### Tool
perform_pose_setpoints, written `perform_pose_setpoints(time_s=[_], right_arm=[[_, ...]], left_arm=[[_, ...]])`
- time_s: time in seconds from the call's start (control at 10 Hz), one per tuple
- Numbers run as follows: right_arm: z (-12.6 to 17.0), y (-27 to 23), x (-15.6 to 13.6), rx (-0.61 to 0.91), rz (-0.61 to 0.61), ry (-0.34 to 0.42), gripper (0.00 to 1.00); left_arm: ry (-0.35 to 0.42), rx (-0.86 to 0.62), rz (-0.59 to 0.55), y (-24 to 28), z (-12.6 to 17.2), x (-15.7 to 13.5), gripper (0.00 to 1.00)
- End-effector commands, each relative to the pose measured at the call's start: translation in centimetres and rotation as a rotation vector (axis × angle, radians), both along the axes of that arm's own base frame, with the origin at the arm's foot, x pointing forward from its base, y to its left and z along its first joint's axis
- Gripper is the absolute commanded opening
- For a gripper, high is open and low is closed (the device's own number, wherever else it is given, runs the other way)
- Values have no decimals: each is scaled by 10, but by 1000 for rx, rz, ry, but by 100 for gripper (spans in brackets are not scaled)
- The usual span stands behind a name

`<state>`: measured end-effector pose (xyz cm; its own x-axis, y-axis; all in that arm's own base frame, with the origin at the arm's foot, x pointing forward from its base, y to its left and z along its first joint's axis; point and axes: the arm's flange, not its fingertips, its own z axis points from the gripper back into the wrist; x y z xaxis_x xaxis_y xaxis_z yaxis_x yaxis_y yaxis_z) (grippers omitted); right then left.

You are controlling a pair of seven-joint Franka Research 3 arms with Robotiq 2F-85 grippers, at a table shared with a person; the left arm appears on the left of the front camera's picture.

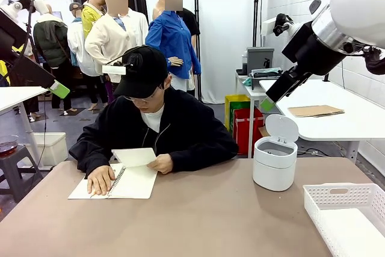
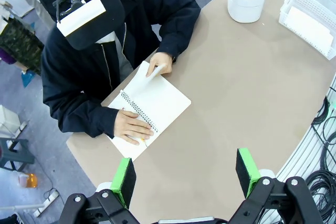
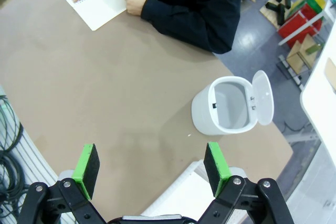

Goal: Sort the paper based on its condition.
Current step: If a person hands you a paper, place it in the Organizing basket , and if it's crumpled, put it in the Trash can.

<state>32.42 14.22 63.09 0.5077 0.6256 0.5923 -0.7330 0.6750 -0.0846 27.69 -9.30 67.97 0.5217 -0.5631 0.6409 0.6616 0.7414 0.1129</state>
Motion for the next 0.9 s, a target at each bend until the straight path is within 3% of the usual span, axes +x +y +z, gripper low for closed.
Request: perform_pose_setpoints(time_s=[0.0, 0.8], right_arm=[[-1, 1, -1, -6, -13, 8, 100], [-1, 1, -1, -6, -13, 8, 100]], left_arm=[[-1, 2, 0, 0, 0, 0, 100], [-1, 2, 0, 0, 0, 0, 100]])
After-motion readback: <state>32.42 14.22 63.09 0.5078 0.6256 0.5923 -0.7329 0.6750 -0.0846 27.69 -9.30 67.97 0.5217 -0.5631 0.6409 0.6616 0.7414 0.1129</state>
